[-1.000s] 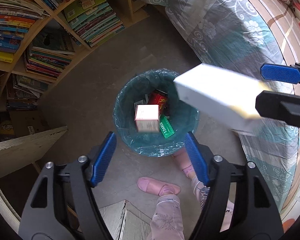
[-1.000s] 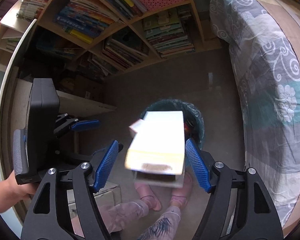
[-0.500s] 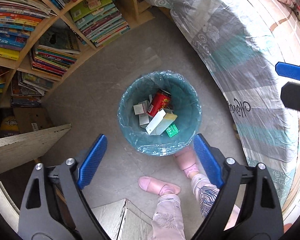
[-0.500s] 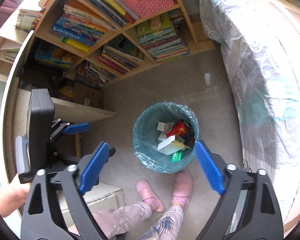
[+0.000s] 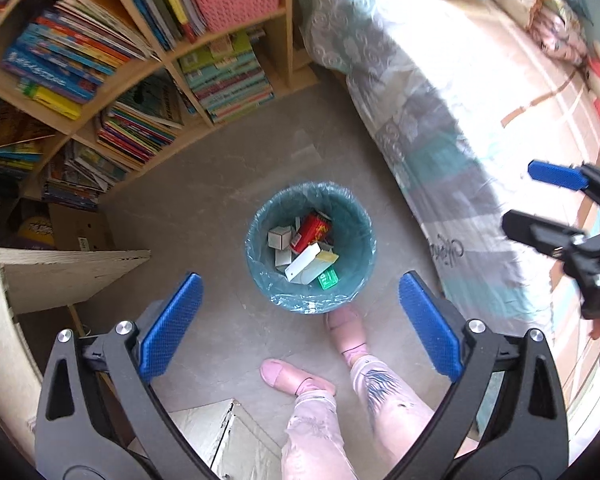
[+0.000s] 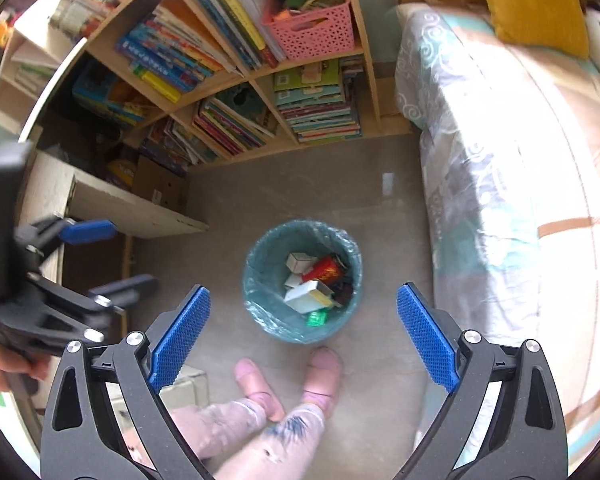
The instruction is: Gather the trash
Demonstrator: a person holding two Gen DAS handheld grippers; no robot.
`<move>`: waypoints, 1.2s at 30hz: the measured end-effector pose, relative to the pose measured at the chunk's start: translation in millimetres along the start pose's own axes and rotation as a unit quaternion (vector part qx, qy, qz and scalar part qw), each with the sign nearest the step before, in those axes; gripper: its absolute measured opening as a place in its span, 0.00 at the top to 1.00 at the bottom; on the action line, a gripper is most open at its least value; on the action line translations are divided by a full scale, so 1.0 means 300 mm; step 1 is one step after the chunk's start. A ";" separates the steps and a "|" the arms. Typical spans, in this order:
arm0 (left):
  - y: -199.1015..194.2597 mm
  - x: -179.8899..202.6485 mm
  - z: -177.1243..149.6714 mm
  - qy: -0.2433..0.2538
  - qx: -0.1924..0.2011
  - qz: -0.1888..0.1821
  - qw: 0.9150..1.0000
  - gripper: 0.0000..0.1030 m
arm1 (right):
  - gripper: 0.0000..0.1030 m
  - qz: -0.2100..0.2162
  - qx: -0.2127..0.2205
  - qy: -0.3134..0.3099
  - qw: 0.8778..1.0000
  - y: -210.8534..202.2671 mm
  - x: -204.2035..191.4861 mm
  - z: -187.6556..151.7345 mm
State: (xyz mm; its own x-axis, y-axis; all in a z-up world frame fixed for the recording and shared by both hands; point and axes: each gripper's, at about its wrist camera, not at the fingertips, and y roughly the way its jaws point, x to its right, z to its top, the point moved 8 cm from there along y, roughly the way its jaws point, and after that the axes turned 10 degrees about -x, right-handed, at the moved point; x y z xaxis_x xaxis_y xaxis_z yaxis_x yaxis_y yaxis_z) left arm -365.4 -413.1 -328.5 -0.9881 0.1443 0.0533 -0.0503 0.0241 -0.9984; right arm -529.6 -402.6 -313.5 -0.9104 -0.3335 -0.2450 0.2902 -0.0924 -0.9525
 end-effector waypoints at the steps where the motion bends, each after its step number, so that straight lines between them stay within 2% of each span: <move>1: -0.037 -0.007 -0.005 -0.007 0.007 0.000 1.000 0.07 | 0.09 -0.002 0.005 -0.003 1.000 -0.030 -0.011 0.003; 7: -0.273 -0.067 -0.040 -0.054 0.053 -0.020 0.997 0.07 | 0.09 -0.024 0.009 -0.036 0.999 -0.155 -0.106 0.024; 11: -0.438 -0.129 -0.078 -0.080 0.089 -0.011 0.993 0.07 | 0.09 -0.052 0.006 -0.100 0.994 -0.218 -0.214 0.051; 17: -0.631 -0.245 -0.185 -0.142 0.132 0.006 0.981 0.07 | 0.09 -0.095 0.037 -0.221 0.970 -0.328 -0.430 0.095; 21: -0.730 -0.343 -0.290 -0.203 0.161 0.012 0.966 0.07 | 0.09 -0.119 0.073 -0.287 0.948 -0.403 -0.576 0.131; 25: -0.807 -0.456 -0.410 -0.264 0.183 0.029 0.946 0.07 | 0.09 -0.131 0.086 -0.335 0.929 -0.445 -0.719 0.170; 29: -0.859 -0.567 -0.545 -0.327 0.198 0.055 0.922 0.07 | 0.09 -0.089 0.091 -0.374 0.919 -0.482 -0.870 0.207; 32: -0.885 -0.646 -0.664 -0.378 0.198 0.080 0.901 0.07 | 0.09 -0.069 0.096 -0.414 0.902 -0.496 -0.998 0.209; 36: -0.922 -0.729 -0.831 -0.449 0.206 0.107 0.863 0.07 | 0.09 -0.041 0.090 -0.477 0.873 -0.485 -1.171 0.186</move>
State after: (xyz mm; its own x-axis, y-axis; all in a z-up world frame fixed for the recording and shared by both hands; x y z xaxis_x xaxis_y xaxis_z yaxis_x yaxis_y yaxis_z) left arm -99.1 -204.9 -59.9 -0.6865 -0.7269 0.0166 0.2831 -0.2883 -0.9147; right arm -235.7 -324.3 -78.7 -0.2948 -0.9410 0.1662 0.3550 -0.2693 -0.8952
